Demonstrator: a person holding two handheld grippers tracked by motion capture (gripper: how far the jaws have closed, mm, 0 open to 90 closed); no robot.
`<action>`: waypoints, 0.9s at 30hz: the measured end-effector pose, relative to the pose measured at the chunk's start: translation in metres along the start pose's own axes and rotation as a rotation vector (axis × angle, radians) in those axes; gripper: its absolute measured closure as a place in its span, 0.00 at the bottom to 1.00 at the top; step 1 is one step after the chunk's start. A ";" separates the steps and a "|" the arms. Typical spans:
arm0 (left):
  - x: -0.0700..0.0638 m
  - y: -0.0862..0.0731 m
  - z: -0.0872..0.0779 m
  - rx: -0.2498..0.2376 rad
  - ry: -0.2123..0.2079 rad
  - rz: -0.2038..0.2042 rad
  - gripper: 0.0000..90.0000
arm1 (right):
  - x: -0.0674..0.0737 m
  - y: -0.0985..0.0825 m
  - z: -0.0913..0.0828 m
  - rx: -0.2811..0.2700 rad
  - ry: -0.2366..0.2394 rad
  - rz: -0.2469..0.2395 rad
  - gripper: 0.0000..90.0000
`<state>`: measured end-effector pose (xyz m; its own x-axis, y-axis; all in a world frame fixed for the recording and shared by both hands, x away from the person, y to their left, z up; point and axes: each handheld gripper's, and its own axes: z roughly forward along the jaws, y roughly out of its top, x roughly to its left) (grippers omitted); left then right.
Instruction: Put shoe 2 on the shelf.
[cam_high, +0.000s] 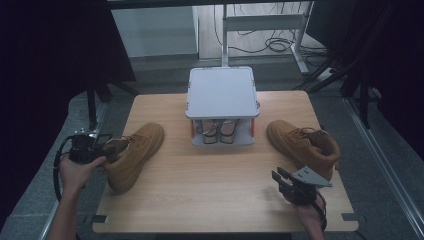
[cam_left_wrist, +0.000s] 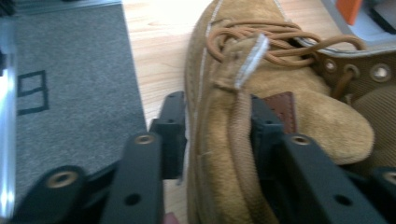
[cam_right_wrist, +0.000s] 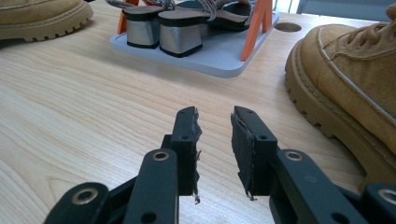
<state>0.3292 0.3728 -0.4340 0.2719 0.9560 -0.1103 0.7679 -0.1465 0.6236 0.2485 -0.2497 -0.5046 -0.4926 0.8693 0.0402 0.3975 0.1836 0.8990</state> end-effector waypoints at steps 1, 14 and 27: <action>0.000 0.000 0.000 0.001 -0.006 -0.003 0.79 | -0.001 0.001 0.000 -0.003 -0.005 -0.002 0.78; -0.001 -0.001 0.000 -0.007 -0.008 -0.027 0.84 | -0.052 0.079 -0.054 -0.093 -0.153 -0.016 0.60; -0.001 -0.002 0.000 -0.015 -0.005 -0.035 0.84 | -0.166 0.101 -0.028 0.153 -0.137 0.159 0.52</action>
<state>0.3274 0.3719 -0.4351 0.2479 0.9591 -0.1364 0.7680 -0.1088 0.6312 0.3485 -0.3886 -0.4086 -0.3095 0.9449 0.1072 0.5794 0.0980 0.8091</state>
